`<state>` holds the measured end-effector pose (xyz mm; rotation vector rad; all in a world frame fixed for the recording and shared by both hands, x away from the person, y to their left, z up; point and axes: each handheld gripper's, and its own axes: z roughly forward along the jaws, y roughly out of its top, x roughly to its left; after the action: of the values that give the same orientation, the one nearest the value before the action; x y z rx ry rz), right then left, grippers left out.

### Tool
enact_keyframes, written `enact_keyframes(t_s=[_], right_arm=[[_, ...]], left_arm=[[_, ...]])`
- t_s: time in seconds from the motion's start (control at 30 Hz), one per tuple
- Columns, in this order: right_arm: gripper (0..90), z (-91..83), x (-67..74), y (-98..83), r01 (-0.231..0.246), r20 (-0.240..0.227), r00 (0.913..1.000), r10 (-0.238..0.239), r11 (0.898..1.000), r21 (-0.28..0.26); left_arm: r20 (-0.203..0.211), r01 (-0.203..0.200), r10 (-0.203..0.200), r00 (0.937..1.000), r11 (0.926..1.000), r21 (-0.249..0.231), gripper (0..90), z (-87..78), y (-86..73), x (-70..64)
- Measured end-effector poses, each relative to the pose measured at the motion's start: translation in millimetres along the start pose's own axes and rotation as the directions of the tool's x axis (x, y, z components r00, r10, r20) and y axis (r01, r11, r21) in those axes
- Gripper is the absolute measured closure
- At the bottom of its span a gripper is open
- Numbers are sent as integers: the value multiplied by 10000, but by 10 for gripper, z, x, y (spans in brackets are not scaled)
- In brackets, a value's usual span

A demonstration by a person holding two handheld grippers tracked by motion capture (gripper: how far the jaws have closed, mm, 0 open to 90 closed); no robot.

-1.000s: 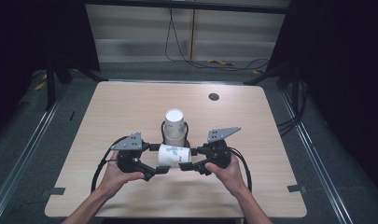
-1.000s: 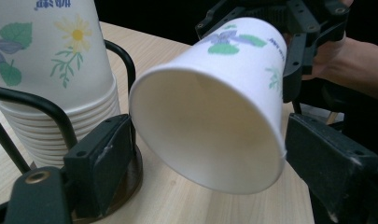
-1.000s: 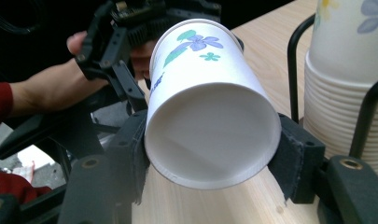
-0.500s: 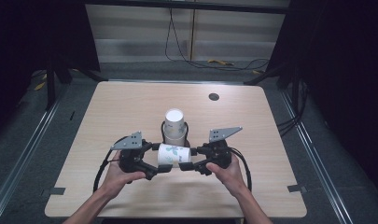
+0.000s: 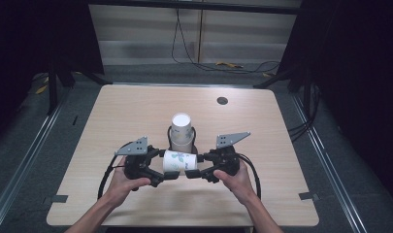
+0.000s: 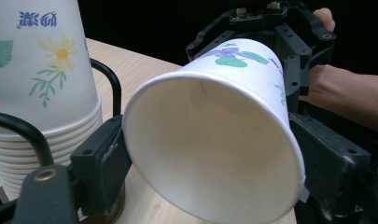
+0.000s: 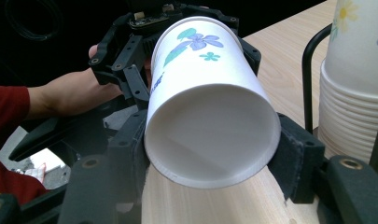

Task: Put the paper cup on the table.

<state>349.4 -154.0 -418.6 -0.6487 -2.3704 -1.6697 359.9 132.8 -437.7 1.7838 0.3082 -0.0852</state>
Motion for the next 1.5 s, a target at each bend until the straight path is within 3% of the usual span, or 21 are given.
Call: enact_keyframes(t_s=[0.6,0.83,1.0,1.17,1.27,1.37,1.5], right_arm=[[298,18,-24,-27,138,481,9987,-165,9983,564],[275,43,-36,-32,158,525,9984,-197,9972,729],[201,51,-28,-32,182,848,9961,-246,9970,754],[153,48,-40,-36,80,1117,9936,-161,9973,726],[139,40,-37,-5,-30,1157,9933,-1,9996,270],[135,49,-37,-10,6,1497,9887,-70,9991,427],[135,15,-48,-18,-6,1748,9846,-63,9992,398]], left_arm=[[137,-348,346,9993,9993,142,246,9,43,12],[129,-297,294,9995,9994,172,256,-4,48,8],[84,-276,275,9996,9995,152,250,-12,49,7],[-125,-232,233,9996,9997,94,250,-45,60,19],[-354,-21,20,9994,10000,-24,248,-66,64,58],[-432,-133,139,9990,9998,147,249,-76,61,56],[-552,0,10,9985,9998,176,249,-111,68,60]])
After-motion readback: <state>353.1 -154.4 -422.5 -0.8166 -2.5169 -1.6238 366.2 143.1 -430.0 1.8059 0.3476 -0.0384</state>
